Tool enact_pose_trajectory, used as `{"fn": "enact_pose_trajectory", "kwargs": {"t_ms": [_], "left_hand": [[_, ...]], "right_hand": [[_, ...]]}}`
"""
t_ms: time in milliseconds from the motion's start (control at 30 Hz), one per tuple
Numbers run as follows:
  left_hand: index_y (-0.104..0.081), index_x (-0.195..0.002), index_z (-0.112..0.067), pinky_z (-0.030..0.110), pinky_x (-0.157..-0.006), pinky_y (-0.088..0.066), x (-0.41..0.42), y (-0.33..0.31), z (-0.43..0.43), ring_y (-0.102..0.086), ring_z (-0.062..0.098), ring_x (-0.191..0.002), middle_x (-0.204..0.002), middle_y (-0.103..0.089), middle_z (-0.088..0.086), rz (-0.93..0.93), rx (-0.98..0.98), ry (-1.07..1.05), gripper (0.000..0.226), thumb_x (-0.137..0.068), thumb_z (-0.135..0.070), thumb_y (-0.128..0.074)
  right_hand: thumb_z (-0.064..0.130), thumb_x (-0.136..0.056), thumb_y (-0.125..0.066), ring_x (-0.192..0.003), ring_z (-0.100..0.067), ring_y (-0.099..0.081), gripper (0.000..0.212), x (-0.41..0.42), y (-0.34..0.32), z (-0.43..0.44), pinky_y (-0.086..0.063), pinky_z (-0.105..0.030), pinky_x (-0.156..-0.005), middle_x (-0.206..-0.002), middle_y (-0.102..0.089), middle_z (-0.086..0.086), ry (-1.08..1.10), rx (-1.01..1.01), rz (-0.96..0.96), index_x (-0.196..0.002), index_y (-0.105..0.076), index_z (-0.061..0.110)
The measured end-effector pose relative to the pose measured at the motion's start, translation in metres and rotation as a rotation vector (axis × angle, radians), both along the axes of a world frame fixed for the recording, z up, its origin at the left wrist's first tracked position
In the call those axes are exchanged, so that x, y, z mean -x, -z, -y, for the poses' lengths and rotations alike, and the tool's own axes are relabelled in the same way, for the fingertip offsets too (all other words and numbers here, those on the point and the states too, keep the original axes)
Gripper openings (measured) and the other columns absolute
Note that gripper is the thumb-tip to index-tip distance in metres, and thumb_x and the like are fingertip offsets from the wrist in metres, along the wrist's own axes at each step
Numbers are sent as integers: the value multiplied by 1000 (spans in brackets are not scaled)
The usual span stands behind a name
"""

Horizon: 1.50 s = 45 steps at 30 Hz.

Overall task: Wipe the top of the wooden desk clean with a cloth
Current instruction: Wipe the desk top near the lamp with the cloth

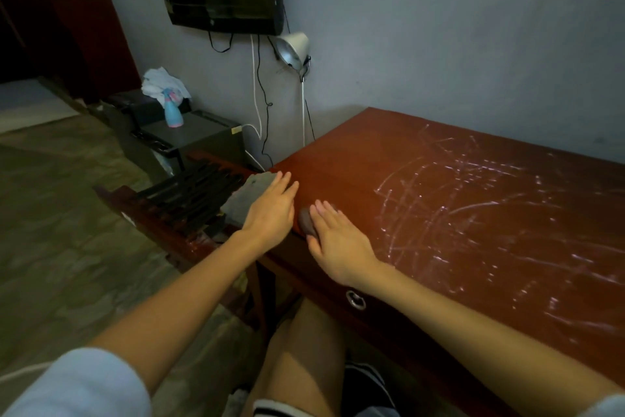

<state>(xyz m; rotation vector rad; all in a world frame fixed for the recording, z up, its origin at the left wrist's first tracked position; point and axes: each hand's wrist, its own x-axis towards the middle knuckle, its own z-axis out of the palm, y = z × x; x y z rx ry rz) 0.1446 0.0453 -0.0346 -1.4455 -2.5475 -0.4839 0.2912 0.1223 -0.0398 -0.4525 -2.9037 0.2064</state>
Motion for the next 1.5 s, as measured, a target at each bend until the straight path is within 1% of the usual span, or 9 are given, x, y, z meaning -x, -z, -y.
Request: {"fn": "enact_pose_trajectory", "kwargs": {"t_ms": [200,300,467,600,833,1000,1167,1333,1500], "left_hand": [[-25,-151,-11,31,-119,-8,-20,4,-30,-12,19,-147,-158,-20,7,91,54,98,48,-104,-23,-29],[-22,-152,-14,35,-119,-1,-23,15,-34,-10,17,-148,-159,-18,3,78,101,35,49,-105,-28,-23],[-19,-152,-16,32,-119,-4,-21,16,-34,-8,15,-148,-160,-15,1,83,129,40,49,-105,-28,-21],[-19,-153,-15,31,-120,-5,-21,16,-32,-8,15,-148,-160,-14,2,82,116,53,49,-105,-25,-21],[-22,-152,-16,30,-119,-7,-21,17,-31,-11,14,-147,-159,-17,1,63,68,54,48,-105,-25,-23],[-21,-152,-18,30,-120,-8,-22,21,-31,-12,13,-147,-159,-17,0,59,46,44,48,-105,-29,-23],[-22,-152,-19,29,-120,-8,-22,23,-31,-13,12,-147,-159,-18,-1,50,28,33,48,-105,-29,-23],[-23,-152,-17,29,-119,-9,-22,22,-33,-13,12,-147,-159,-19,0,37,34,33,48,-104,-27,-24],[-21,-152,-18,29,-120,-8,-22,21,-31,-12,12,-147,-159,-17,-1,44,51,34,48,-105,-27,-22]], "right_hand": [[31,-104,-24,-148,-13,0,55,-62,-1,-20,11,-16,-110,-160,-3,-4,18,8,16,-152,-8,10],[29,-104,-21,-148,-15,0,54,-49,-2,-37,6,-21,-115,-160,-3,-6,98,54,61,-152,-8,8],[29,-102,-23,-148,-21,-1,57,10,-9,-53,0,-31,-119,-160,-4,-12,236,97,107,-151,-9,4],[32,-101,-25,-148,-21,2,60,23,-8,-35,2,-32,-119,-160,-1,-12,185,119,108,-151,-6,5],[34,-101,-26,-147,-9,5,59,-62,-4,-25,10,-18,-113,-160,2,0,14,74,49,-152,-5,14],[30,-103,-23,-148,-14,3,56,-69,-7,-83,5,-23,-115,-160,1,-5,187,94,108,-152,-5,10],[30,-102,-22,-148,-20,1,56,-9,-9,-114,-1,-32,-119,-160,-2,-10,316,124,123,-152,-8,9],[30,-100,-25,-148,-19,-1,58,28,-9,-80,0,-31,-119,-160,-4,-10,204,94,107,-152,-10,8],[29,-99,-28,-148,-12,1,58,-23,-3,-50,7,-20,-113,-160,-3,-4,-42,79,67,-152,-10,13]]}}
